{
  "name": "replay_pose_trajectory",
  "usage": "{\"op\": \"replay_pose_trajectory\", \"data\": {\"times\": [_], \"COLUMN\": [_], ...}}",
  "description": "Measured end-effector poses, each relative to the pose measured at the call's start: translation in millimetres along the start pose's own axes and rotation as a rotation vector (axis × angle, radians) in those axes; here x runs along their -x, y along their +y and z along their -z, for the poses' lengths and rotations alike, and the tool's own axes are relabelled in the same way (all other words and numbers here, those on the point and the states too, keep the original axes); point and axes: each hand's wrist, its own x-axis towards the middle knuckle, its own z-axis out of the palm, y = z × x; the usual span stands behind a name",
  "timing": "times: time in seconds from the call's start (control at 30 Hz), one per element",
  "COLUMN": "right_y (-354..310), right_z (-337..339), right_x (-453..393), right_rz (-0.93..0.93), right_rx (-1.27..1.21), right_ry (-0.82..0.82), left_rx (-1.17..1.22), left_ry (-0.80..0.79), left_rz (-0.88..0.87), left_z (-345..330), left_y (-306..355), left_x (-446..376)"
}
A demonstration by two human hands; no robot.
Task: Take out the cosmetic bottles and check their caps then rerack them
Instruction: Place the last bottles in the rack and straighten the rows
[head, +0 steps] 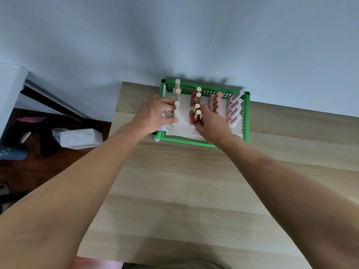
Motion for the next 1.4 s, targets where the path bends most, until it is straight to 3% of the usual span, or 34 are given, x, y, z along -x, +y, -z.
{"op": "replay_pose_trajectory", "data": {"times": [0.33,1.4], "right_y": [-2.4,-8.1], "right_z": [-5.1,-12.4], "right_x": [-7.2,-16.8], "right_rz": [-0.039,-0.121], "right_rx": [-0.024,-0.082], "right_ry": [0.079,0.131], "left_rx": [0.039,0.039], "left_ry": [0.076,0.072], "left_rz": [-0.009,-0.025], "left_z": [-3.2,-3.8], "left_y": [1.5,-4.1], "left_x": [-2.9,-3.8]}}
